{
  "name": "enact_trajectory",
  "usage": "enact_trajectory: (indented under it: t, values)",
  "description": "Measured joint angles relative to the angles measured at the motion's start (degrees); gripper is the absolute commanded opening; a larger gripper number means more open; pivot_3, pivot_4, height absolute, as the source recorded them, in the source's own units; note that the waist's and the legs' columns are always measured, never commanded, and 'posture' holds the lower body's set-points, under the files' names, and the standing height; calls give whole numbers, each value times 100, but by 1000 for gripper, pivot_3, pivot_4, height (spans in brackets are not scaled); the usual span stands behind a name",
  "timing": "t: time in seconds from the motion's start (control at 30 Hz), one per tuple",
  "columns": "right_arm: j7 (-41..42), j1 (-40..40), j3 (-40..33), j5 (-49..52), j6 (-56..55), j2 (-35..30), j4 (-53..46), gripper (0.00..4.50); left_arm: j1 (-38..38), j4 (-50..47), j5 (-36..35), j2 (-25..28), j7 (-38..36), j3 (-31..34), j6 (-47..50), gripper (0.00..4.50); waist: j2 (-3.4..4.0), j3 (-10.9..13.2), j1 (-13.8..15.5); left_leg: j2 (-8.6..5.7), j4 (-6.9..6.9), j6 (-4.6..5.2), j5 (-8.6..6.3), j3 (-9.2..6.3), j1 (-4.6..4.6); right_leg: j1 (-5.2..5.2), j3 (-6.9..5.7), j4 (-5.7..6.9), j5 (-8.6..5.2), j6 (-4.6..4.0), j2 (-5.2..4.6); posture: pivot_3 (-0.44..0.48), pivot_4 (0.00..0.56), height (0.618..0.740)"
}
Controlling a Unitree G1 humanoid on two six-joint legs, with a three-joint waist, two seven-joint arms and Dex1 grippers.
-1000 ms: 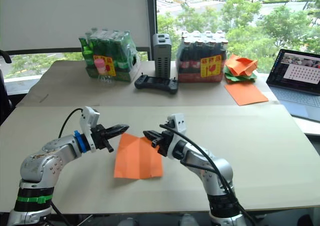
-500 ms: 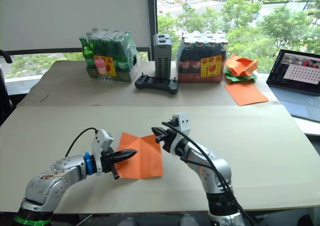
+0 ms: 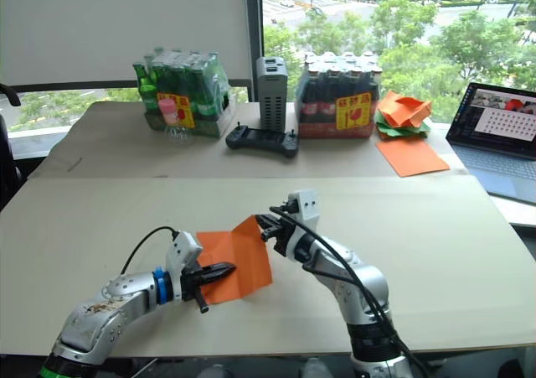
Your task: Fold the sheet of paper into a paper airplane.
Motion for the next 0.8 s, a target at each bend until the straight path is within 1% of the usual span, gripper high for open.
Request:
enact_trajectory:
  t: [0.13,0.17,0.37,0.5,0.53,0.7,0.8]
  values:
    - [29,-1,20,-42,0,-47,0,0,-26,41,1,-1,-23,-5,-6,8,0,0,-1,0,0,0,0,0,6,6,0,0,0,0,0,0,150,740]
    - [44,-1,29,-51,-1,-63,-1,634,-30,47,2,-1,-29,-5,-6,0,0,0,-1,0,0,0,0,0,7,7,0,0,0,0,0,0,150,740]
    - [131,-95,143,-71,1,-89,-44,2663,-67,91,6,0,-56,-8,-6,0,0,0,-5,0,0,0,0,0,11,10,0,0,0,0,0,0,150,740]
    - [138,-338,355,-273,2,-155,-39,4025,-70,94,5,0,-55,-12,-5,0,0,0,-4,0,0,0,0,0,12,11,0,0,0,0,0,0,150,740]
    - [141,-407,433,-352,2,-181,-16,4430,-70,94,5,0,-55,-11,-5,0,0,0,-5,0,0,0,0,0,12,11,0,0,0,0,0,0,150,740]
    - [174,-660,695,-628,17,-266,151,4470,-72,92,-5,-8,-36,-6,4,0,0,0,-6,0,0,0,0,0,12,11,-1,0,0,0,0,0,150,740]
    - [107,-872,706,-798,53,-274,382,4470,-71,81,-35,-64,39,25,37,0,0,0,-5,0,1,0,0,0,12,11,-1,1,0,0,0,0,150,740]
